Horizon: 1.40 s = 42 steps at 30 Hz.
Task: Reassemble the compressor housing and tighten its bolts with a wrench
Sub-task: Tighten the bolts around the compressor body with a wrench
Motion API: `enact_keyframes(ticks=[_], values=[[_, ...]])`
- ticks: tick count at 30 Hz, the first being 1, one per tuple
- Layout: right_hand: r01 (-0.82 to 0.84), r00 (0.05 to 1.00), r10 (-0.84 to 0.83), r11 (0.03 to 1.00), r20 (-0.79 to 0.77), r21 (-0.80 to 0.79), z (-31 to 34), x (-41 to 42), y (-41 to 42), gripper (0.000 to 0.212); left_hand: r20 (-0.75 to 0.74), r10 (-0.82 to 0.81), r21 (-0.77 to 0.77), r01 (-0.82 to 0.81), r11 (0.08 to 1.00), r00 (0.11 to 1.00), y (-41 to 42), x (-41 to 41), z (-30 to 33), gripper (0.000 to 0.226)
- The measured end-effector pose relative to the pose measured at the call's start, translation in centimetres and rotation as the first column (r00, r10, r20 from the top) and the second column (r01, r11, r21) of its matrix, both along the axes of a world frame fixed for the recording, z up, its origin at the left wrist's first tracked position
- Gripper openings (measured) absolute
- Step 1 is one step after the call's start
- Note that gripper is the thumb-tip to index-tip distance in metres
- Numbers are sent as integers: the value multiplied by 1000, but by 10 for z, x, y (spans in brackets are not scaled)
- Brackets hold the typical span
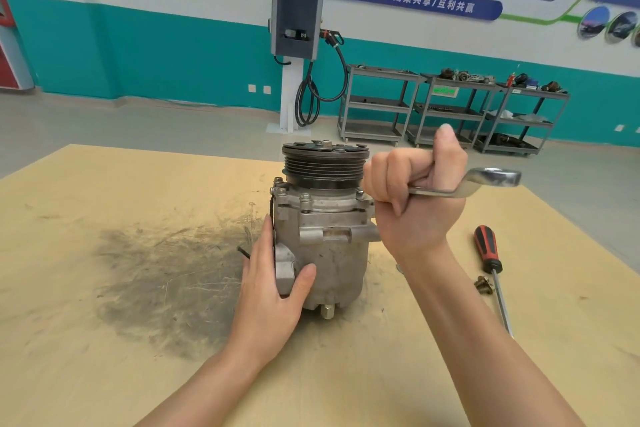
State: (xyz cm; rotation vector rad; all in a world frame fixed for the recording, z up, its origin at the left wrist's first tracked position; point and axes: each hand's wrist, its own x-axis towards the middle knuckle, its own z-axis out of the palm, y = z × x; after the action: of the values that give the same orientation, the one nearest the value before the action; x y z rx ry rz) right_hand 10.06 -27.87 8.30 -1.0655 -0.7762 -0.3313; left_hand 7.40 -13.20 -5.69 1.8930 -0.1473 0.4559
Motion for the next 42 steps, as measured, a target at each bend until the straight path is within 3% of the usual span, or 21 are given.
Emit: enact_keyframes(ticks=[7, 13, 19, 23, 25, 27, 29, 32, 34, 36, 38, 40, 42], values=[[163, 985, -163, 987, 61, -1, -7, -5, 12, 64, 15, -7, 20, 6, 1000, 1000, 1, 1, -3, 80], [179, 983, -175, 981, 55, -78, -4, -9, 10, 62, 31, -10, 22, 9, 1000, 999, 3, 2, -4, 79], [149, 989, -151, 984, -7, -94, 18, -8, 7, 63, 36, -18, -18, 19, 1000, 999, 3, 3, -3, 78], [252, 968, -250, 962, 32, -107, 57, -18, -4, 56, 37, -26, -17, 26, 1000, 999, 3, 3, -2, 80], [362, 926, -377, 908, -33, -210, 70, -19, -18, 60, 34, -23, -14, 24, 1000, 999, 3, 3, -2, 81], [385, 859, -466, 861, -213, -333, 63, -15, -35, 65, 24, -27, -22, 28, 999, 999, 3, 3, -2, 83], [316, 755, -522, 821, -397, -476, 35, -9, -51, 60, 17, -30, -30, 30, 999, 999, 3, 2, -2, 84], [126, 604, -579, 748, -548, -652, -24, 1, -70, 47, 0, -29, -28, 29, 999, 1000, 3, 1, 0, 88], [19, 544, -648, 644, -533, -764, -57, 4, -76, 32, -19, -31, -31, 31, 999, 999, 2, 1, 2, 94], [-27, 549, -742, 444, -384, -896, -81, 8, -80, 22, -27, -31, -30, 30, 999, 999, 2, -1, 3, 95], [-17, 598, -793, 135, -119, -991, -94, 9, -81, 17, -38, -30, -29, 29, 999, 999, 2, -2, 4, 94], [33, 647, -738, -227, 194, -973, -100, 5, -80, 20, -46, -27, -30, 25, 999, 999, 2, -2, 4, 94], [110, 653, -650, -426, 389, -898, -106, 1, -77, 30, -51, -26, -30, 24, 999, 998, 2, -2, 4, 96]])
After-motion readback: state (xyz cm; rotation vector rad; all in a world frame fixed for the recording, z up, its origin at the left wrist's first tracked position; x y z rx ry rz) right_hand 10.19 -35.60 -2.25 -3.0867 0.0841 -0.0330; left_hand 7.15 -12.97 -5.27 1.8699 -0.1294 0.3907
